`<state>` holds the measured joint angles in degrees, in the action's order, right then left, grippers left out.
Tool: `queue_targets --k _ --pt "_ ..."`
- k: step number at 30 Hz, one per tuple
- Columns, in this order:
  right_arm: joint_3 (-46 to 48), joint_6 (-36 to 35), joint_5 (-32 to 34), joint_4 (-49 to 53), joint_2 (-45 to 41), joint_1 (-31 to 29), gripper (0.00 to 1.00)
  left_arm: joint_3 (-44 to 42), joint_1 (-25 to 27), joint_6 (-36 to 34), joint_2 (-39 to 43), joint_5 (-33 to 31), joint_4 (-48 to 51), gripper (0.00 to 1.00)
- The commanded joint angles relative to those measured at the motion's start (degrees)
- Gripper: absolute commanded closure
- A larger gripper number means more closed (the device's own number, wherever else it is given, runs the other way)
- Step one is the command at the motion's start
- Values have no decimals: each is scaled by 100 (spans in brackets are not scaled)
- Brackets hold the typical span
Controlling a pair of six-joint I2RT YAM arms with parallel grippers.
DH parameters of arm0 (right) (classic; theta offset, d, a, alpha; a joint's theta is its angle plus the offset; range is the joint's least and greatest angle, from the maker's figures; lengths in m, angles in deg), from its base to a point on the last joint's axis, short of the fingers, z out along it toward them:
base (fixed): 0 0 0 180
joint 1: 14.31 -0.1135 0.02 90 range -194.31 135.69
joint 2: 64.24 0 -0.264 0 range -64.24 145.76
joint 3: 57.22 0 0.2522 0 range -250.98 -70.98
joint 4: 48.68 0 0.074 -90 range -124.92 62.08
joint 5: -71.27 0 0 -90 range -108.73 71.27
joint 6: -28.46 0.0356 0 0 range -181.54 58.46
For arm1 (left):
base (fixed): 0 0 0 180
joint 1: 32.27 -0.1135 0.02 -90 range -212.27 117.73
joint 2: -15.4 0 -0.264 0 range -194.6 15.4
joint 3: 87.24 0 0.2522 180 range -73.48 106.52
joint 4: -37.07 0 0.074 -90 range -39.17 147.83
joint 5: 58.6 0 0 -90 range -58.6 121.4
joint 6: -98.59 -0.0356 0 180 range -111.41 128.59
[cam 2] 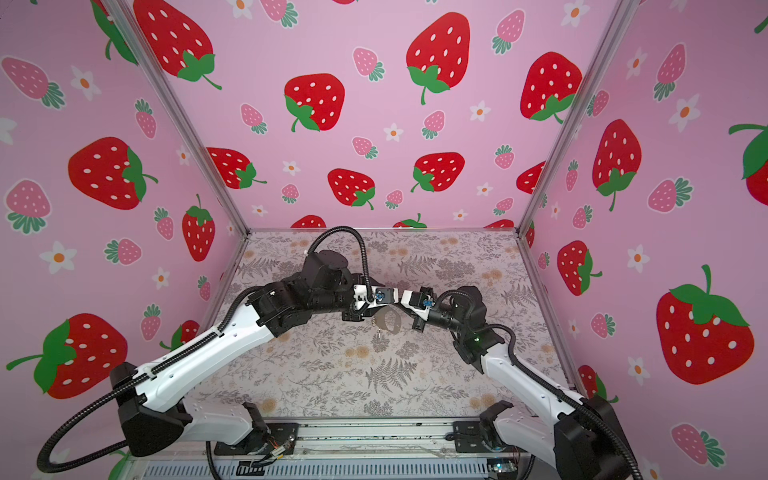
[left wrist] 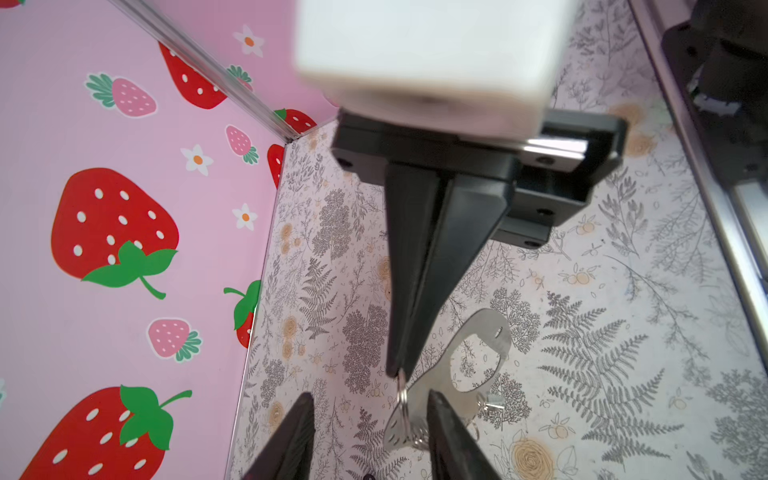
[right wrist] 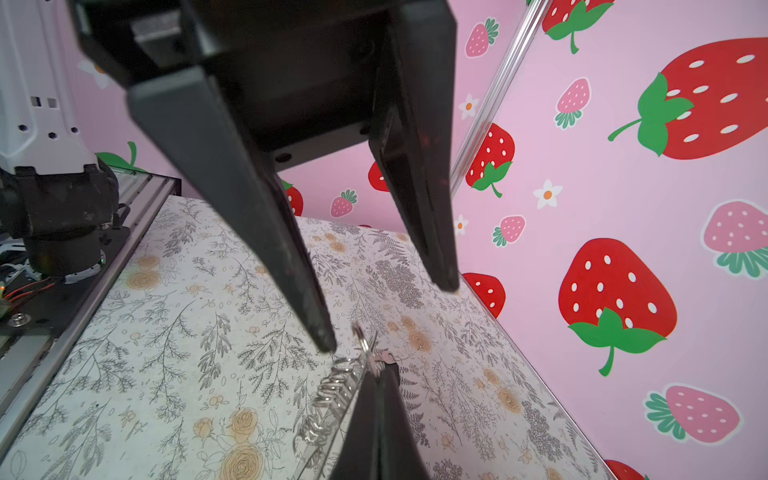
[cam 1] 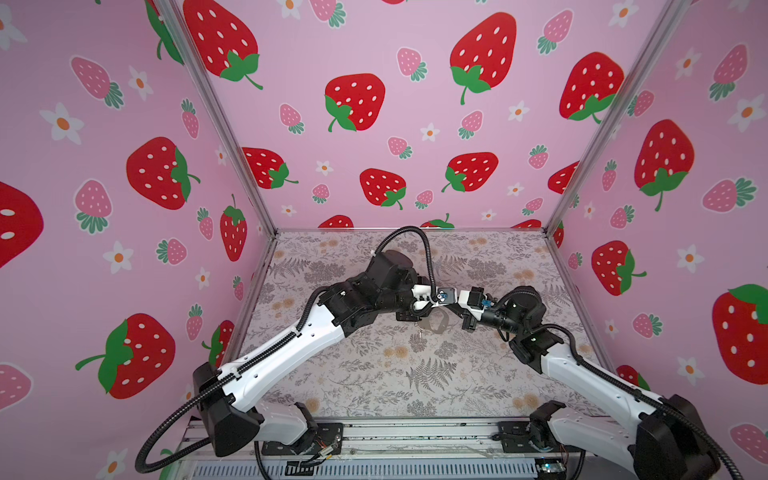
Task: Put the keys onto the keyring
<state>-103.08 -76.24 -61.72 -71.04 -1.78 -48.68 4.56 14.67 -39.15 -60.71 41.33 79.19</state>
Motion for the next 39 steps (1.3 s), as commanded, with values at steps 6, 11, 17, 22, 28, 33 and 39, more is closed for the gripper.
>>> queue_targets --k 6,11,17,22,28,33,39 --pt "106 751 -125 -1264 91 5 100 -1218 -850 1182 977 1214 -1375 58" --pt "47 900 -131 -1415 155 9 100 -1483 -975 1518 966 1815 -1729 62" --pt "-34 1202 -263 -1690 281 10 100 -1645 -987 1841 779 2165 -2361 75" --pt "-69 1466 -329 -1950 355 19 100 -1705 -985 1917 697 2291 -2552 82" --pt "-113 1776 -438 -2277 461 27 100 -1792 -980 1988 624 2374 -2728 83" --pt "-100 1905 -411 -2428 493 45 100 -1823 -985 1949 607 2439 -2749 84" --pt "-87 2237 -413 -2694 549 105 100 -1968 -986 1693 734 2487 -2685 83"
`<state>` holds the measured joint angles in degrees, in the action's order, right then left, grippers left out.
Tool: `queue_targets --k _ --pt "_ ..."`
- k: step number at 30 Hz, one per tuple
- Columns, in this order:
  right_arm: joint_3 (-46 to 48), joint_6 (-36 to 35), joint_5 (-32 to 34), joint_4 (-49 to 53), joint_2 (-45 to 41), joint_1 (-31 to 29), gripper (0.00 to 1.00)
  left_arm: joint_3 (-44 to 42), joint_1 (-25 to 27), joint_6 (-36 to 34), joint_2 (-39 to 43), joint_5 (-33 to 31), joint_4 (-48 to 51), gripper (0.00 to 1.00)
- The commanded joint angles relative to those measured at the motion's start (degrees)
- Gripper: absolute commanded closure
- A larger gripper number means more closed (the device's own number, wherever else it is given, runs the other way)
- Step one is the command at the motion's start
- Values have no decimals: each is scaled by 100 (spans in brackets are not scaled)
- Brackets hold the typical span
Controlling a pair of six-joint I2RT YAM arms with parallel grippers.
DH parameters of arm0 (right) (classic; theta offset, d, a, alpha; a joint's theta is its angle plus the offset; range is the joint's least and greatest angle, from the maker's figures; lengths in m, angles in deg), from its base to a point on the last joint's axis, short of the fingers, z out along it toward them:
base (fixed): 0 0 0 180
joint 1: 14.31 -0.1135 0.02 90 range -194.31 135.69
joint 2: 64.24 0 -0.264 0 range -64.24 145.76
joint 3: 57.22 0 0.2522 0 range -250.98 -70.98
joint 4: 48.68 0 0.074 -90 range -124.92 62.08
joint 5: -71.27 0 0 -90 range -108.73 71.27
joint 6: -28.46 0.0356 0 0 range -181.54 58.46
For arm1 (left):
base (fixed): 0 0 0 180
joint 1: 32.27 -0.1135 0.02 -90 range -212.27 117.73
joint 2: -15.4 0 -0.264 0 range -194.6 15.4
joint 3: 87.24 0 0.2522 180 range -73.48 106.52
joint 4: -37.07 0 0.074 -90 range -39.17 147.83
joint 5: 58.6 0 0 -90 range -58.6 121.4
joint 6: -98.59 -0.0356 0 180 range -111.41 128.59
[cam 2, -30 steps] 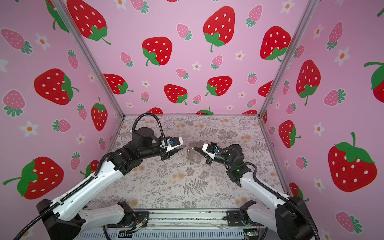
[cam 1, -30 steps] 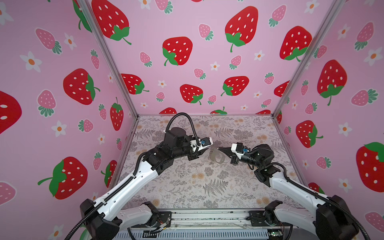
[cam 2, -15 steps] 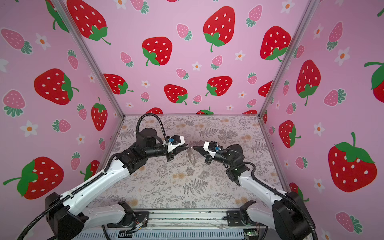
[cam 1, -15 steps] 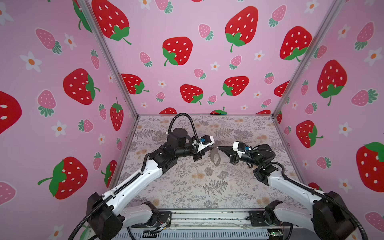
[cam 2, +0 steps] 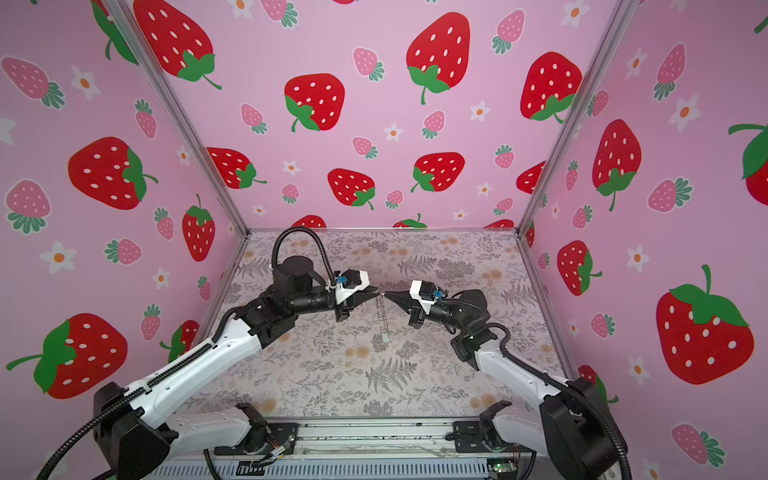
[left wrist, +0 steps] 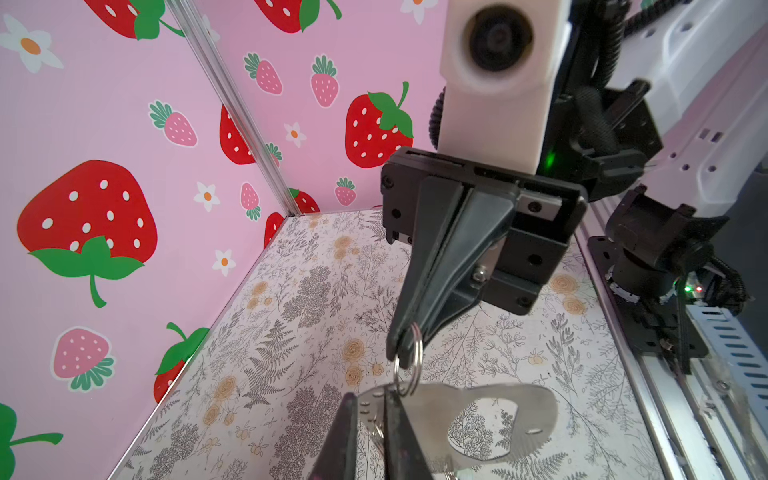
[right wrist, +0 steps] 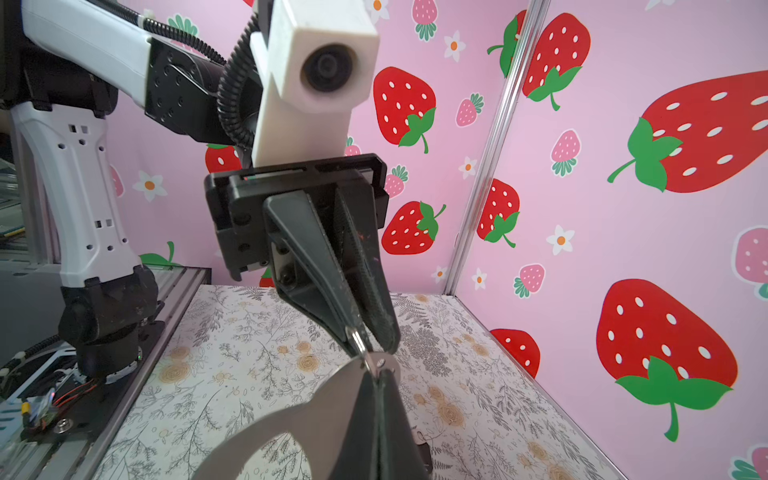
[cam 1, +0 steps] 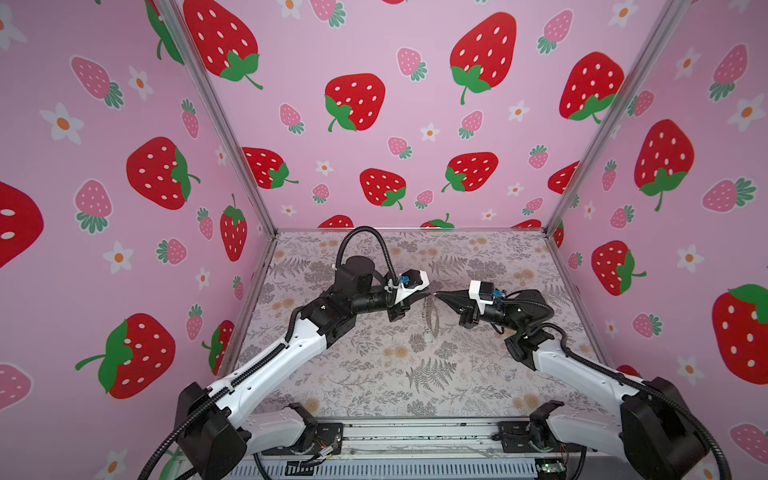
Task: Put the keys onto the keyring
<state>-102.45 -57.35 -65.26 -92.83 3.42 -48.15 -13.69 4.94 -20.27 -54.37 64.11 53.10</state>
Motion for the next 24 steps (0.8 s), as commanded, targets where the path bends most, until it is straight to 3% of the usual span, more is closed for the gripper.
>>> queue_targets --k 1,24 --pt "-152 418 -90 -582 43 69 100 -175 -14 -232 118 227 -90 83" --pt "-326 215 -468 -197 222 76 100 -33 35 -168 50 403 -489 78"
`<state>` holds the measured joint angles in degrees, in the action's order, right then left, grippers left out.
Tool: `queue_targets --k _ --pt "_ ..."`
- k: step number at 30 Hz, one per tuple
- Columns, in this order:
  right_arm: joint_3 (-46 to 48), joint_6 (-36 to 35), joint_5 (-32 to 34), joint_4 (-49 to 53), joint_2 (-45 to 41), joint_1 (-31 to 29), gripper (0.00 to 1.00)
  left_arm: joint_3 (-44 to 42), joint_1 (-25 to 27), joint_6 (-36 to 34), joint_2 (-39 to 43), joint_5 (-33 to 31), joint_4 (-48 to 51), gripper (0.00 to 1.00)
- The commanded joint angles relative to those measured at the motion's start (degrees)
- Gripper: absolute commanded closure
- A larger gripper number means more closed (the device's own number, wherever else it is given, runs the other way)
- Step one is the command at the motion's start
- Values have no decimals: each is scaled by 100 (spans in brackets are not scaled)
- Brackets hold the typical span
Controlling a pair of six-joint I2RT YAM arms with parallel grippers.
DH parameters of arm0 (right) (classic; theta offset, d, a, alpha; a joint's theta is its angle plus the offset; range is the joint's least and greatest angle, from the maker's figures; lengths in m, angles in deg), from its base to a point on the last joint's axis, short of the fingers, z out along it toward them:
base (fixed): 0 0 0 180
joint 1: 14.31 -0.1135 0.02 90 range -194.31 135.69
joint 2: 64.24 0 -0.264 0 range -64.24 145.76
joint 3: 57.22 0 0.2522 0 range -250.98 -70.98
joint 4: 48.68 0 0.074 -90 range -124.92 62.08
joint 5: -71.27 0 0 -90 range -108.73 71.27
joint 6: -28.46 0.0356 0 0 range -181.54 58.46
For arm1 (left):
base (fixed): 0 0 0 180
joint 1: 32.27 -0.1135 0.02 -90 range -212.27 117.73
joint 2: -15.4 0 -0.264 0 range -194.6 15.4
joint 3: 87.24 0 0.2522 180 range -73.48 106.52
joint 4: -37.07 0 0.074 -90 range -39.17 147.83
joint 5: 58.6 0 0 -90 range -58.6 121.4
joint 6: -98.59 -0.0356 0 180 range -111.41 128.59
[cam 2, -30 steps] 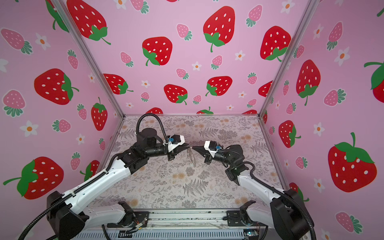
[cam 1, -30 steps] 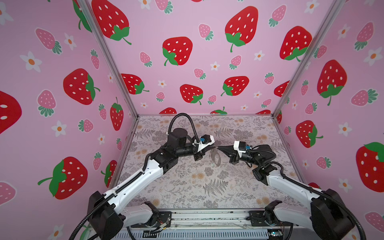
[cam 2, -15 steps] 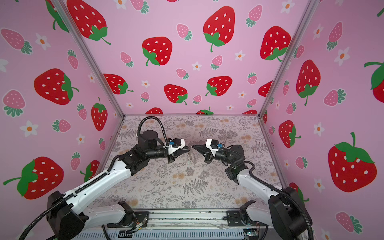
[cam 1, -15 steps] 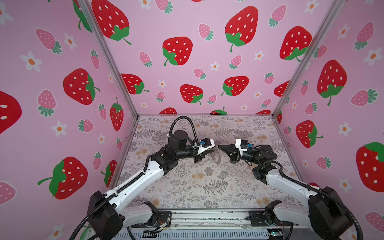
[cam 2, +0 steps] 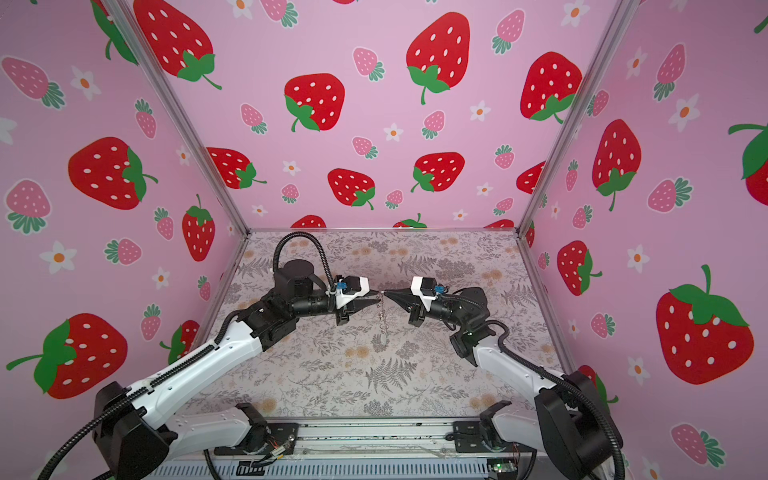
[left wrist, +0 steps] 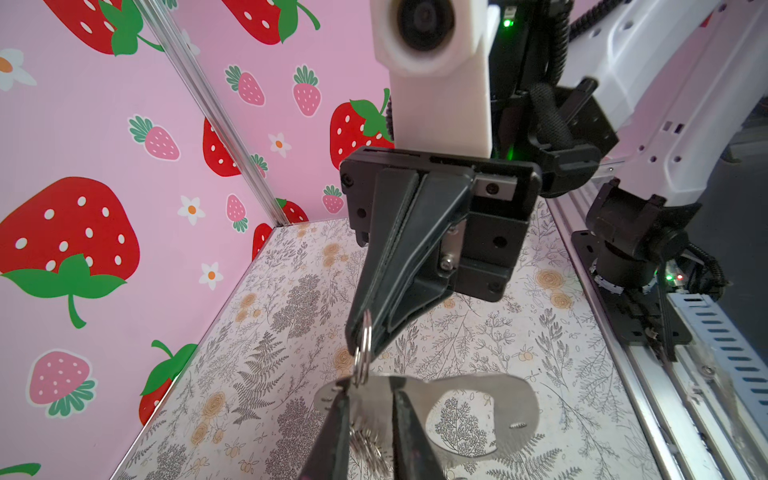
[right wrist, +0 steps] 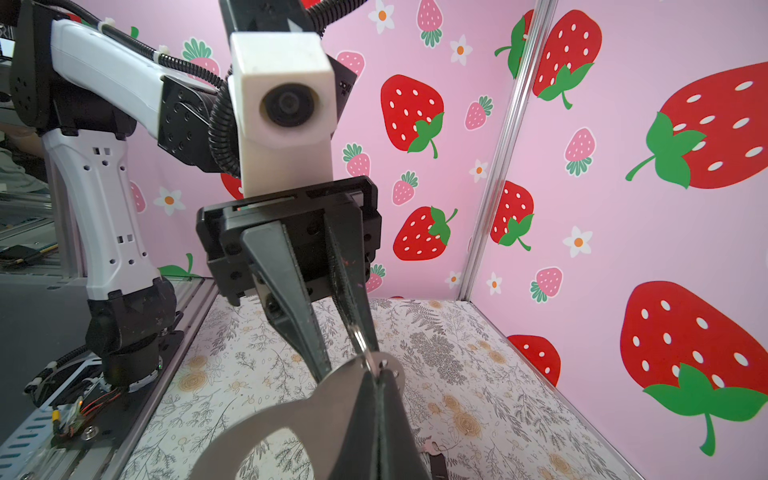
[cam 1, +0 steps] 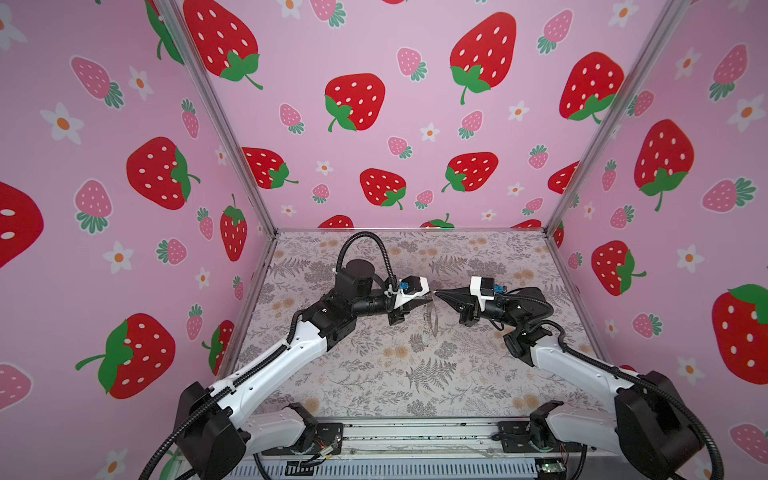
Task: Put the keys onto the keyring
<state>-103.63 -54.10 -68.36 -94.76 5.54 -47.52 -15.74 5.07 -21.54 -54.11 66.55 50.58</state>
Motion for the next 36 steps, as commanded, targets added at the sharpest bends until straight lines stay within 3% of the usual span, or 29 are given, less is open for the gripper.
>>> queue_targets --k 1,10,19,21,24,28,36 --pt "-213 -173 -176 72 9 5 100 177 24 -29 21 151 -264 78" --pt "-253 -540 -139 452 -9 13 100 272 43 -43 18 208 -268 80" --pt "-304 -524 -170 461 8 12 100 462 131 -216 -136 242 21 100" --pt "-335 -590 -163 579 1 8 99 566 149 -294 -166 211 174 100" --pt "-416 -954 -54 1094 -65 8 83 837 179 -412 -241 61 622 100" --pt "-466 -1759 574 1933 -399 8 66 1440 203 -658 -391 -344 1578 100" --pt "-682 -3011 1034 3208 -832 8 65 2769 439 -960 -908 -1266 3326 100"
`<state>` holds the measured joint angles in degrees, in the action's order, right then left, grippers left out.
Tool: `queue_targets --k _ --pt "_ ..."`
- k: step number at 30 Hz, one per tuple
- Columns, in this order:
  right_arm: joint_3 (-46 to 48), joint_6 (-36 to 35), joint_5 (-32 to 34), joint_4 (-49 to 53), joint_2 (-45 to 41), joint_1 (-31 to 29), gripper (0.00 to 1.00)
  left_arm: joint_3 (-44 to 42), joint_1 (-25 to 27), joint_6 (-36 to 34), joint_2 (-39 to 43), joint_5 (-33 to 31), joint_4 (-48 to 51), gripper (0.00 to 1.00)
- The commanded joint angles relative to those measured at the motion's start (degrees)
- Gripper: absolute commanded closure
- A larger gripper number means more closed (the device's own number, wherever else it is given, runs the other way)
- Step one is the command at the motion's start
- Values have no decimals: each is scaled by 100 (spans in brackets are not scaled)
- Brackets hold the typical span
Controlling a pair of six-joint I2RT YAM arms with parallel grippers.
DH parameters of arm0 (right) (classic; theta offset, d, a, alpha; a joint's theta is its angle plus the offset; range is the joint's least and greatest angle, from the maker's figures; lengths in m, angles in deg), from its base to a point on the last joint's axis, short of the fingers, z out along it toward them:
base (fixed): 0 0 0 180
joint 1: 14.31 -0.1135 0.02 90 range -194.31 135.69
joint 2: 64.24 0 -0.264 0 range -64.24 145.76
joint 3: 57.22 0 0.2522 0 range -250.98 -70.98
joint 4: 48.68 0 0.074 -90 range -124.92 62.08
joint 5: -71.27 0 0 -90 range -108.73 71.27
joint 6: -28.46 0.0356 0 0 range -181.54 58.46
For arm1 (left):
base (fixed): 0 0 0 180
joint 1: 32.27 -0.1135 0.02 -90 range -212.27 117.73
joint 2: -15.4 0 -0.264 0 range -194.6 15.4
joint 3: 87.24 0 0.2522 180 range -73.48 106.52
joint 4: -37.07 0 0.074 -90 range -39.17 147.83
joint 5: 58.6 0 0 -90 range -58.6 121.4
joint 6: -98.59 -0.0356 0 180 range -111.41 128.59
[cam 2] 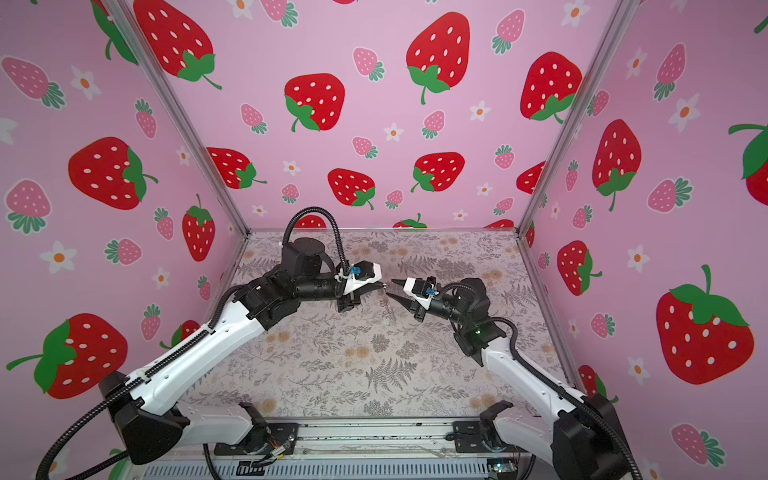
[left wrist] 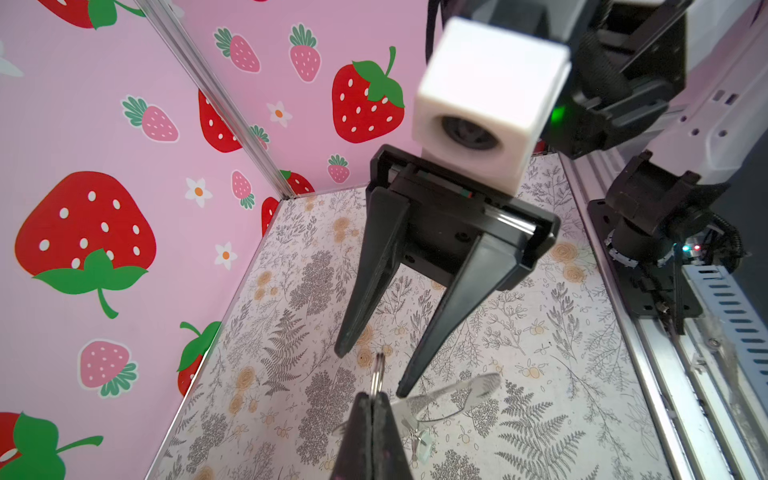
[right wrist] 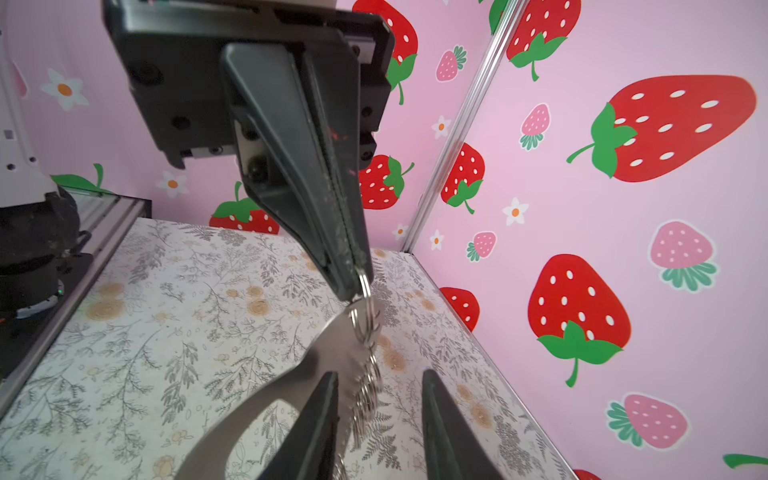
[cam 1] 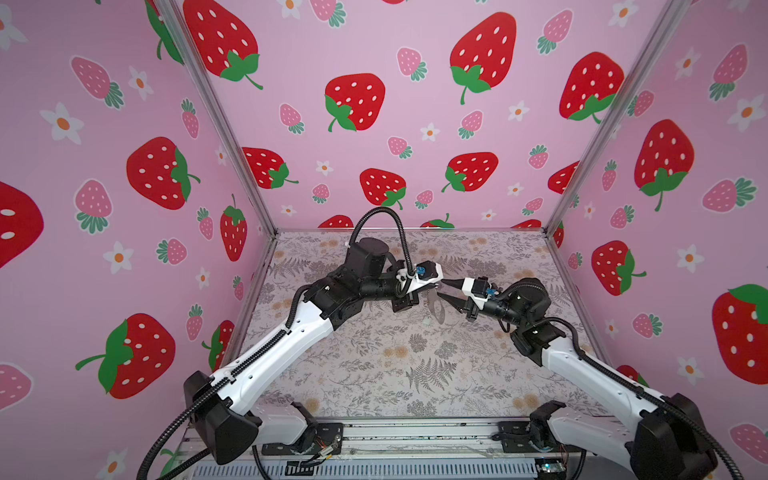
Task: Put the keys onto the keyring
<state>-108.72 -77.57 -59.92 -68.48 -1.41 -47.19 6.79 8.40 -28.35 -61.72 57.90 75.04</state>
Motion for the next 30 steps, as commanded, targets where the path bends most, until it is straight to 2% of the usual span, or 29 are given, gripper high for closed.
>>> queue_targets --k 1,4,11,17,24,30 --pt "-181 -683 213 613 -170 -24 66 673 157 -323 -238 -557 1077 100" --pt "-181 -696 174 616 -193 -25 69 969 332 -453 -418 -869 1436 100" --pt "-119 -638 178 515 -255 -25 77 1101 561 -610 -465 -1241 1595 100" --pt "-129 -548 -194 516 -184 -29 79 1211 720 -673 -513 -1631 1733 100" --pt "-54 -688 45 700 -124 -43 79 1512 889 -778 -648 -2215 2085 100" --pt "25 -210 -343 60 -21 -119 79 1717 970 -805 -771 -2338 2281 100"
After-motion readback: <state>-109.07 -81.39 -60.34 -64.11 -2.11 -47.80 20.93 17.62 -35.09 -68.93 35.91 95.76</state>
